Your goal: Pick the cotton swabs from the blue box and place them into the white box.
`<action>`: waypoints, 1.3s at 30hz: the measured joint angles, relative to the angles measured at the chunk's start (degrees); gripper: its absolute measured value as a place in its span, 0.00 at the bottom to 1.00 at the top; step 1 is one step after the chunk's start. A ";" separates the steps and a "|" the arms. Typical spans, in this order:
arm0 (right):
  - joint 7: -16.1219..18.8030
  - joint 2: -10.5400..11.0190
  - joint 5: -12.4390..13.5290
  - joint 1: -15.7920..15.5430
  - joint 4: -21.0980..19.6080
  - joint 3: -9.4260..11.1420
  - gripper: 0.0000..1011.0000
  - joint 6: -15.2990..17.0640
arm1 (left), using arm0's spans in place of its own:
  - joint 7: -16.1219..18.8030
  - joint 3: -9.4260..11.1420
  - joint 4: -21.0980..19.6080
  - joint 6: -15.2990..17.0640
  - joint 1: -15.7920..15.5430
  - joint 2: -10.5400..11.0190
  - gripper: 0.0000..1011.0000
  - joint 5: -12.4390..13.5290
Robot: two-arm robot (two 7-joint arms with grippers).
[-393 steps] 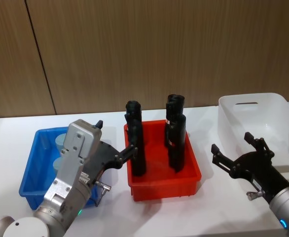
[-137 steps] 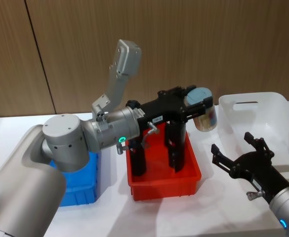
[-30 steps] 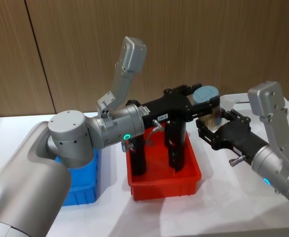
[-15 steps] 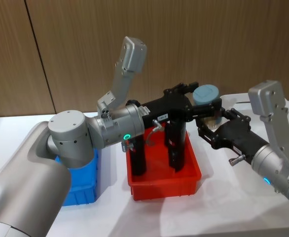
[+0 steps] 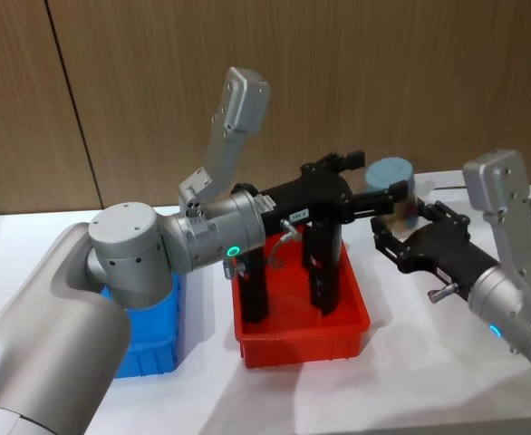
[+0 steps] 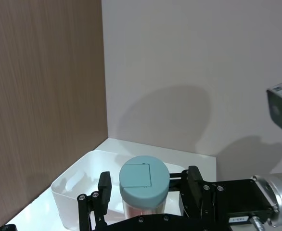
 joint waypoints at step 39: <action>-6.60 1.13 2.31 9.53 21.78 5.78 0.66 0.10 | 0.00 0.00 0.00 0.00 0.00 0.00 0.99 0.00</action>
